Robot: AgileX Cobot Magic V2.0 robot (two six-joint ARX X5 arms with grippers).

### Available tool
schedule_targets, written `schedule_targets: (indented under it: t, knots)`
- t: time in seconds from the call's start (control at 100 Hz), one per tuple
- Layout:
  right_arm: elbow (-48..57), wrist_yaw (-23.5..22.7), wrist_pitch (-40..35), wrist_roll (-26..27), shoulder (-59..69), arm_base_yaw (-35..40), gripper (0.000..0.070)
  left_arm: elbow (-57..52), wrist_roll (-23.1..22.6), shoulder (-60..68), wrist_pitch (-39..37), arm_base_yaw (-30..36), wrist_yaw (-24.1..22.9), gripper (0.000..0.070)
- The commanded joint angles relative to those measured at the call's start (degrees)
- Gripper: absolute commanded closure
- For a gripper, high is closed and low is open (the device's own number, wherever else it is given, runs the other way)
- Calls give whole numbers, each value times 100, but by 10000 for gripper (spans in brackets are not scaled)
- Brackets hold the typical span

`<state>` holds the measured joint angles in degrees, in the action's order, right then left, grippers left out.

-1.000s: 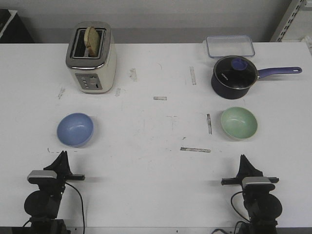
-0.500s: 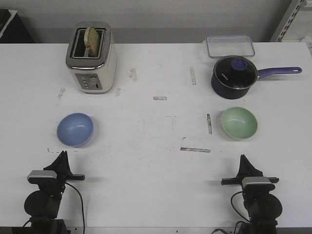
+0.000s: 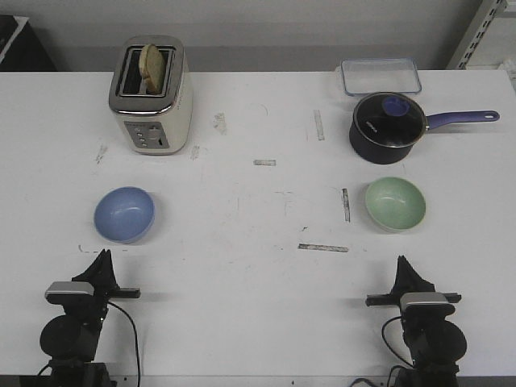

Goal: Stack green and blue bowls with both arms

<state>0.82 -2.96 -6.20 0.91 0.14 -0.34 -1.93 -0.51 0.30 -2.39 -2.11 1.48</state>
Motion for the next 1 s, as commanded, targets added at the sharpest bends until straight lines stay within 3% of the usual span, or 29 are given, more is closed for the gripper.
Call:
schedule_targets:
  t: [0.0, 0.24, 0.4, 0.54, 0.58, 0.72, 0.76, 0.89, 0.99]
  knots:
    - [-9, 61, 238, 81, -7, -7, 700, 116, 7, -11, -68, -2, -11, 699]
    - [308, 208, 2076, 271, 9, -4, 700, 116, 7, -11, -66, -2, -11, 699]
    - [1563, 516, 1652, 37, 564, -4, 700, 116, 7, -11, -66, -2, -15, 699]
    - [3003, 601, 879, -319, 1812, -7, 696, 116, 2, -11, -61, -2, -20, 699]
    - [3351, 601, 643, -330, 2164, -7, 672, 116, 2, -11, -61, -2, -20, 699]
    - [4734, 597, -446, -330, 3646, -7, 347, 116, 2, -11, -59, -2, -22, 699]
    - [5075, 595, -743, -332, 4054, -13, 283, 116, 2, -11, -59, -2, -22, 699]
    - [5945, 551, -1657, -339, 5233, -179, 255, 116, 4, -11, -59, -2, -22, 699]
    - [6339, 111, -2197, -437, 6067, -520, 255, 116, 4, -11, -59, -2, -20, 699]
